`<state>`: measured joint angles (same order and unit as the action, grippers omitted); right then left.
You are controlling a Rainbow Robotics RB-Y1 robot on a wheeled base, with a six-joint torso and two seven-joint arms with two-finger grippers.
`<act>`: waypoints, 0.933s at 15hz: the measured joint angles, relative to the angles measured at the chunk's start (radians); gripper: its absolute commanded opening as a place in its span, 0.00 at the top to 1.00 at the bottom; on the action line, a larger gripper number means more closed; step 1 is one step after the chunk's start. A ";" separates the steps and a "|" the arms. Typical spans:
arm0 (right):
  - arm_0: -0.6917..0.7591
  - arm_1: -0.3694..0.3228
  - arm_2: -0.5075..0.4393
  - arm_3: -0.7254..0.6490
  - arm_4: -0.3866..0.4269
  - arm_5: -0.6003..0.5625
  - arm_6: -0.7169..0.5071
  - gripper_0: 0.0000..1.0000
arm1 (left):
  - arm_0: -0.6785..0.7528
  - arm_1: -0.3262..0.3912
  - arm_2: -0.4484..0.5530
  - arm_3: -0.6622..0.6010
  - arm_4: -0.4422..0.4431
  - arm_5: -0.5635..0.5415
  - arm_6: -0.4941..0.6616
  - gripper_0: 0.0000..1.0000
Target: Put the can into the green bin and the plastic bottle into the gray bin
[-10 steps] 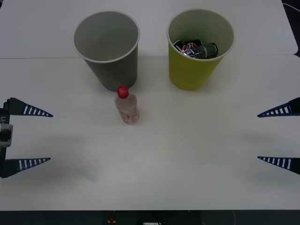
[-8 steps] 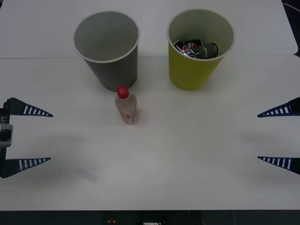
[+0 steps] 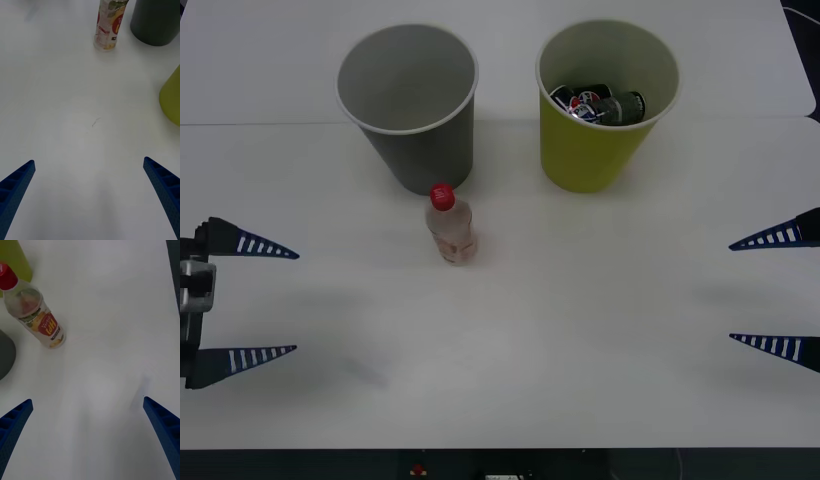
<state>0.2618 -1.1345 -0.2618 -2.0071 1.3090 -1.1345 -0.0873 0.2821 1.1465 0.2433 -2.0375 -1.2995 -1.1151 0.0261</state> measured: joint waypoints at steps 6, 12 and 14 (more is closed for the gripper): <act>0.000 0.000 0.000 0.000 0.000 0.000 0.000 0.00 | 0.001 -0.039 -0.124 -0.003 0.011 0.131 0.104 0.00; 0.000 0.000 0.000 0.000 0.000 0.000 0.000 0.00 | 0.003 -0.144 -0.180 0.002 -0.046 0.192 0.290 0.00; 0.000 0.000 0.000 0.000 0.000 0.000 0.000 0.00 | 0.003 -0.160 -0.220 0.001 -0.037 0.269 0.324 0.00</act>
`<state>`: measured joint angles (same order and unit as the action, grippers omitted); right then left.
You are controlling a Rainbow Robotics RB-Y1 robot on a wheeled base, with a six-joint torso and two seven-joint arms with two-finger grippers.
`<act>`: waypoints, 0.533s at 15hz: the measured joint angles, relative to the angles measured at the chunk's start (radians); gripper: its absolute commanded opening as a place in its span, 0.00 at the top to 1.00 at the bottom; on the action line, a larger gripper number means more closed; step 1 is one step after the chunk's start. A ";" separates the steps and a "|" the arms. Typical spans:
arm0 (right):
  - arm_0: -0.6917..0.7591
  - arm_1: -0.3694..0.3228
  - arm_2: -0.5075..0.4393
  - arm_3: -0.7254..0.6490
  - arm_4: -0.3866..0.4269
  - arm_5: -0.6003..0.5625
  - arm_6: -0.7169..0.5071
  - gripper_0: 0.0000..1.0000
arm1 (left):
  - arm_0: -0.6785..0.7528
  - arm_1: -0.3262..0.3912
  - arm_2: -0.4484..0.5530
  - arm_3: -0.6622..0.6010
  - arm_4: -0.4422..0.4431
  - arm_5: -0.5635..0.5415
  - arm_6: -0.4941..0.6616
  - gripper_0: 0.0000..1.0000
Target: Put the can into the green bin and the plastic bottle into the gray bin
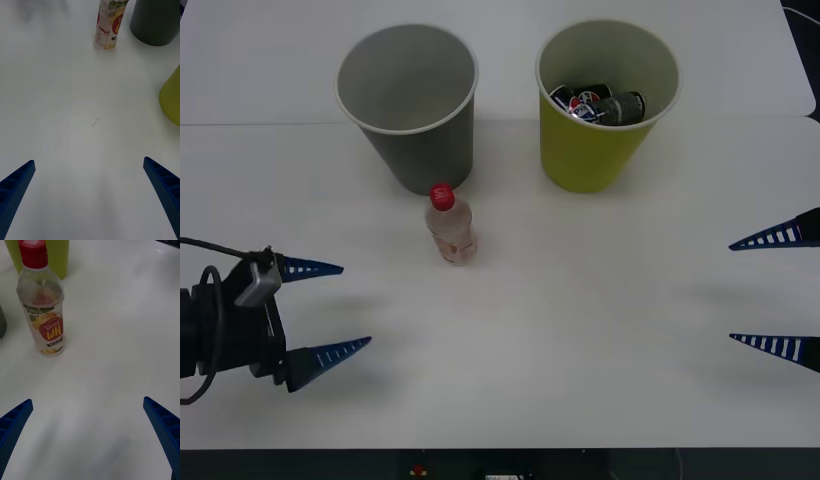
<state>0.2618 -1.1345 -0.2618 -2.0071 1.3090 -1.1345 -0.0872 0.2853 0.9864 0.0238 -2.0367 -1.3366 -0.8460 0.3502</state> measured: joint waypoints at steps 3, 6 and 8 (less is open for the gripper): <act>0.000 0.000 0.000 0.000 0.000 0.000 0.000 0.00 | 0.000 -0.015 -0.062 0.001 0.013 0.120 0.018 0.00; 0.000 0.000 0.000 0.000 0.000 0.000 0.000 0.00 | 0.000 -0.015 -0.144 0.001 0.068 0.266 0.026 0.00; 0.000 0.000 0.000 0.000 0.000 0.000 0.000 0.00 | -0.002 -0.015 -0.205 0.000 0.106 0.375 0.018 0.00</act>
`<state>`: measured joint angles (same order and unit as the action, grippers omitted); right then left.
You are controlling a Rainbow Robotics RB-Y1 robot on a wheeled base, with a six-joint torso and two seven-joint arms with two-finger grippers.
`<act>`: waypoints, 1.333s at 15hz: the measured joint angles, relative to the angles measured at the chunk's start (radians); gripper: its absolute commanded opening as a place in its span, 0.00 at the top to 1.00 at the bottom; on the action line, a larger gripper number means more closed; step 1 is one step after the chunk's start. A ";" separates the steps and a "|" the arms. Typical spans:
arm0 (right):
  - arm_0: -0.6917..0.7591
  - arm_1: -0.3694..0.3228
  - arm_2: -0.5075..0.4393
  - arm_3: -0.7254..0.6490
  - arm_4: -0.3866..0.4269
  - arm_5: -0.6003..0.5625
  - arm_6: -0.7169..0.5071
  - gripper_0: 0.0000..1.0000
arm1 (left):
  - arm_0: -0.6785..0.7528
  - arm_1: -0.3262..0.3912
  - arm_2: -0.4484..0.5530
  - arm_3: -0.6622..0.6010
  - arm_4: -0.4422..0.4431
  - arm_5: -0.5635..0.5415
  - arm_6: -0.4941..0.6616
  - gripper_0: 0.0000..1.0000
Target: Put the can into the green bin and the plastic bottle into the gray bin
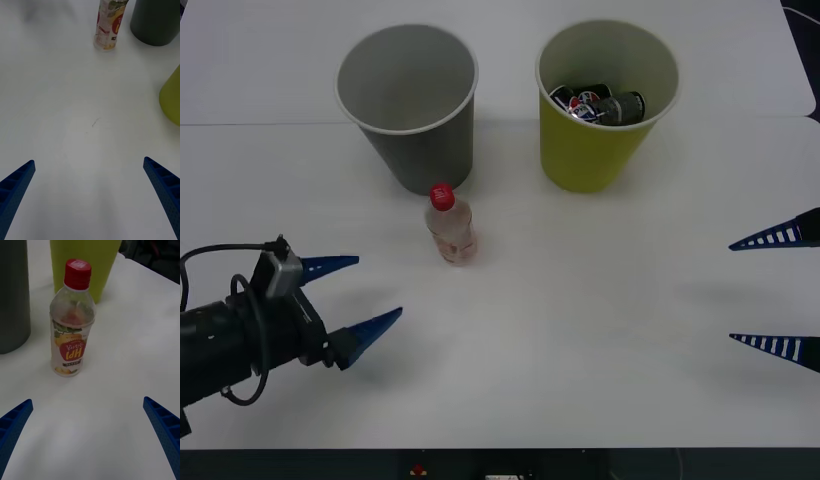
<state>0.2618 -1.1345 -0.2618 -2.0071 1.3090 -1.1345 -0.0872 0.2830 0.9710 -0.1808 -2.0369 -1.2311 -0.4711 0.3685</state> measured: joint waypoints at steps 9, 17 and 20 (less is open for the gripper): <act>0.000 0.000 0.000 0.000 0.000 0.000 0.000 0.00 | -0.077 -0.060 -0.225 0.001 0.015 0.381 -0.023 0.00; 0.000 0.000 0.000 0.000 0.000 0.000 0.000 0.00 | -0.203 -0.139 -0.332 0.108 -0.029 0.459 -0.054 0.00; 0.000 0.000 0.000 0.000 0.000 0.000 0.000 0.00 | -0.254 -0.186 -0.363 0.161 -0.042 0.467 -0.064 0.00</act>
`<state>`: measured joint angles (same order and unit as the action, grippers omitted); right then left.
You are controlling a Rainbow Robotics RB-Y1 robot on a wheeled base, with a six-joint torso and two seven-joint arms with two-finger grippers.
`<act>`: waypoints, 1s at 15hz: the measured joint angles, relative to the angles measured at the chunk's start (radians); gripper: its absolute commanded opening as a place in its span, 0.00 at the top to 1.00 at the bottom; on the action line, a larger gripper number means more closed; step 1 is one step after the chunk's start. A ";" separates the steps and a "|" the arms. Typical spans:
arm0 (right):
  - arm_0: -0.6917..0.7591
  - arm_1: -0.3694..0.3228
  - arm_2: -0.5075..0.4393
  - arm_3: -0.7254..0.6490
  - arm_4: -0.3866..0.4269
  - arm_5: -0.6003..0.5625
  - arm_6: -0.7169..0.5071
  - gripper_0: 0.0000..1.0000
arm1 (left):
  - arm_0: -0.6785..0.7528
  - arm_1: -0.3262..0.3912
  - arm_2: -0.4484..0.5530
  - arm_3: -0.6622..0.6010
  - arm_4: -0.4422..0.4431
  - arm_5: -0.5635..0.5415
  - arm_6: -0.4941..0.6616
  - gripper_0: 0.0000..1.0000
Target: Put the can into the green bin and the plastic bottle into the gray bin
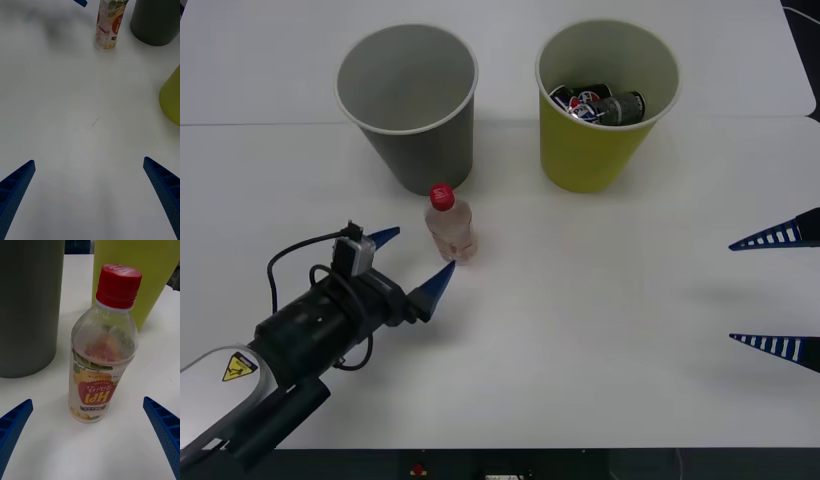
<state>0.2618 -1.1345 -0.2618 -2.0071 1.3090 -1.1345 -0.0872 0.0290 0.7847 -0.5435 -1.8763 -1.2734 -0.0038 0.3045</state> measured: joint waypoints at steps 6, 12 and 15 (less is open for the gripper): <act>0.000 0.000 0.000 0.000 0.000 0.000 0.000 0.00 | -0.087 -0.069 -0.046 0.086 -0.023 0.004 -0.014 0.00; 0.000 0.000 0.000 0.000 0.000 0.000 0.000 0.00 | -0.181 -0.152 -0.069 0.200 -0.042 0.004 -0.026 0.00; 0.000 0.000 0.000 0.000 0.000 0.000 0.000 0.00 | -0.202 -0.169 -0.071 0.218 -0.049 0.004 -0.027 0.00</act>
<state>0.2618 -1.1345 -0.2618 -2.0071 1.3090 -1.1345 -0.0873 -0.1730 0.6159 -0.6142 -1.6579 -1.3225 0.0002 0.2777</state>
